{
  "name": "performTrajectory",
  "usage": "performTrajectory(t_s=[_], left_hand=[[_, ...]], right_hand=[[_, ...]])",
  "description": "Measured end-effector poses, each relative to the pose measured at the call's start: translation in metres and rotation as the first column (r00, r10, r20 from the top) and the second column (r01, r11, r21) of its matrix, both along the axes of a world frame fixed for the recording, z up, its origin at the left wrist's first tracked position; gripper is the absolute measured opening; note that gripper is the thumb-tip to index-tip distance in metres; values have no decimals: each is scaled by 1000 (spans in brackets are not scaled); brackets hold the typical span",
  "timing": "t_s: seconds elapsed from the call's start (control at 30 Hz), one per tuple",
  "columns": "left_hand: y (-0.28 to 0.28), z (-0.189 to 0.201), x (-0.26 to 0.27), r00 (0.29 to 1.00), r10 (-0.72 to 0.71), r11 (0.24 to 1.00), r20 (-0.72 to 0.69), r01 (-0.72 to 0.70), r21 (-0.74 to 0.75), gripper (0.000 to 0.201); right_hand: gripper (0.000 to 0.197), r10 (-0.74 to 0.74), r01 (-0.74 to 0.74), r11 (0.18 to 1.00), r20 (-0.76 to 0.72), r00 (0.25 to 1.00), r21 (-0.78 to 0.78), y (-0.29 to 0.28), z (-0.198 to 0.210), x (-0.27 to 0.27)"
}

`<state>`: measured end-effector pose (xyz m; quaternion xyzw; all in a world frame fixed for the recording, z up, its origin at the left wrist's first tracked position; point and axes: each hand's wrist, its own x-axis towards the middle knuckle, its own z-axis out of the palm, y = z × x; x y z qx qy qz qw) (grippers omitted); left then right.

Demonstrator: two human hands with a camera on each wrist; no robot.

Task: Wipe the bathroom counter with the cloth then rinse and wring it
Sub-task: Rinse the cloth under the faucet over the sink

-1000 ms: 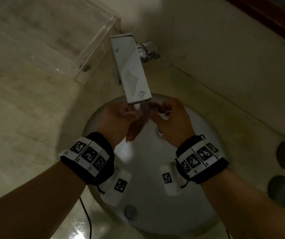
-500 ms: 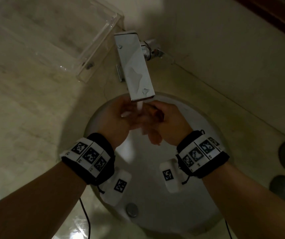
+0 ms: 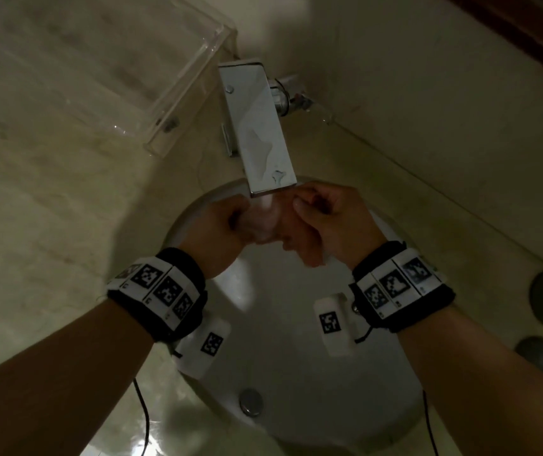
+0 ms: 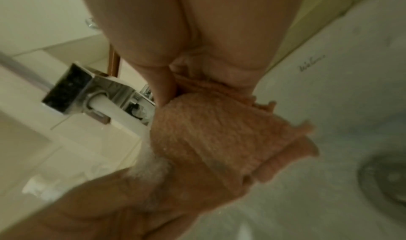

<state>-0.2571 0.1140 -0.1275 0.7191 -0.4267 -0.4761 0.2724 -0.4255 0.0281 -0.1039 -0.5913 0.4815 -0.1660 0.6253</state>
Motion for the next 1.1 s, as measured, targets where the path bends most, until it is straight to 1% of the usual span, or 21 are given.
performTrajectory(t_s=[0.07,0.17,0.23,0.27,0.33,0.4,0.47,0.57,0.6,0.63,0.67,0.7,0.73,0.77,0.83,0.9,0.93,0.97,1.0,1.07,1.1], left_hand=[[0,-1,0,998,42,999,-39,-42,6,15],[0,4,-4,993,88,996,-81,-89,-6,23],[1,9,-6,987,109,994,-117,-109,7,28],[2,11,-7,989,103,995,-110,-102,19,28],[3,14,-8,992,87,996,-88,-86,13,27],[1,18,-10,979,124,992,-159,-126,-6,26],[-1,19,-11,957,175,983,-233,-182,-9,31],[-2,23,-13,902,231,971,-365,-236,34,48],[-2,26,-15,865,256,964,-432,-260,50,47],[-2,27,-16,819,302,949,-488,-305,76,40],[-2,27,-15,786,351,932,-508,-347,106,31],[-3,28,-15,771,389,917,-504,-377,131,24],[-2,26,-14,762,392,915,-516,-378,137,20],[-2,27,-14,755,377,921,-537,-364,135,20],[-3,28,-15,781,321,942,-536,-322,96,23],[-3,28,-16,816,294,947,-498,-321,34,27],[-4,23,-15,848,289,946,-444,-325,-7,25],[-4,18,-14,881,295,941,-370,-335,-47,18],[-4,13,-11,901,296,942,-317,-331,-60,11],[-4,10,-8,935,228,969,-271,-246,-35,26],[-4,8,-7,937,199,977,-288,-213,-17,27]], right_hand=[[11,-22,21,999,-17,1000,-50,-1,-2,-2],[12,-45,30,981,-78,996,-193,-1,-6,-4],[11,-64,26,963,-133,989,-268,-3,-10,-4],[9,-72,27,956,-145,987,-291,-3,-11,-5],[7,-92,37,942,-149,985,-334,0,-12,-3],[8,-117,63,931,-130,985,-361,4,-12,1],[11,-122,72,933,-122,985,-351,11,-13,7],[18,-36,-18,937,-148,988,-349,21,-14,13],[23,-5,-46,939,-147,989,-341,23,-14,14],[28,15,-59,944,-136,991,-325,25,-15,14],[31,34,-74,946,-133,991,-315,27,-17,13],[33,50,-91,943,-135,990,-319,27,-18,12],[36,62,-111,936,-154,986,-335,27,-20,11],[36,68,-121,932,-162,984,-341,26,-22,10],[23,52,-90,946,-128,990,-311,22,-22,9],[16,26,-50,959,-87,996,-279,18,-20,8],[14,18,-40,962,-84,996,-270,16,-20,8],[12,25,-41,967,-67,997,-251,14,-19,8],[19,34,-40,976,-35,999,-215,13,-17,8],[36,33,-25,996,90,995,-89,11,-13,9],[40,14,-11,1000,150,989,-20,10,-12,8]])
